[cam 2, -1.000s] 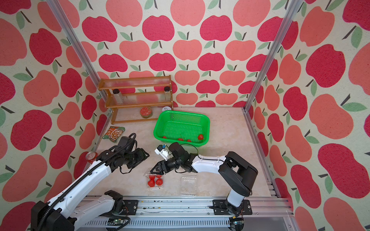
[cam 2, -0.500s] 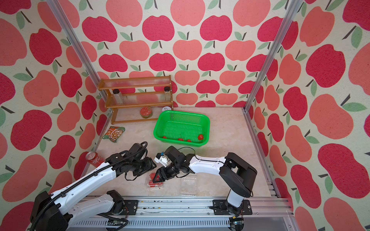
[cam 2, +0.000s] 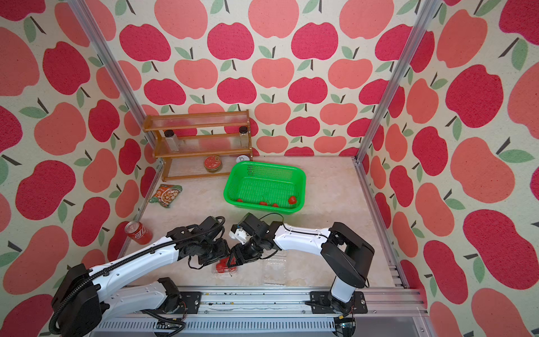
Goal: Pack strawberries into containers
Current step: Close the packing box at the center of the board.
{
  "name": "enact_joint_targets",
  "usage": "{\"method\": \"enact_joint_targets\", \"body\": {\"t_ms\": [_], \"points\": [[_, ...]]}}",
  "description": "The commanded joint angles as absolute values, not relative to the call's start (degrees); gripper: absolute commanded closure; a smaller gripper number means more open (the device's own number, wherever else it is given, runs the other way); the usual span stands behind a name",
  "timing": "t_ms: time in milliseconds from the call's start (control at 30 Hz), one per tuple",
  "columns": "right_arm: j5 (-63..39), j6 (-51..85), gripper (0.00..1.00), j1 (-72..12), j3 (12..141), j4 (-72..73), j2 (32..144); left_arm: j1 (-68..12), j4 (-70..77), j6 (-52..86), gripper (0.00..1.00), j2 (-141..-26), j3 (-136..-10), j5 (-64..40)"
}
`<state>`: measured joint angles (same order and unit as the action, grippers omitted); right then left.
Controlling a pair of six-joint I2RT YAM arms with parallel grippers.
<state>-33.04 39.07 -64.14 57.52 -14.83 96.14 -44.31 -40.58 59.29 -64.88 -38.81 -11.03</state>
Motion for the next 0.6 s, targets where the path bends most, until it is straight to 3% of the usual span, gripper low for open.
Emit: {"method": "enact_joint_targets", "body": {"t_ms": [0, 567], "points": [[-30.2, 36.9, 0.41, -64.7, 59.7, -21.6, 96.5, -44.8, -40.7, 60.9, 0.39, -64.7, -37.5, -11.0], [-31.0, 39.5, 0.46, -64.7, 58.1, -22.5, 100.2, -46.2, -40.1, 62.1, 0.39, -65.4, -37.5, -11.2]]}}
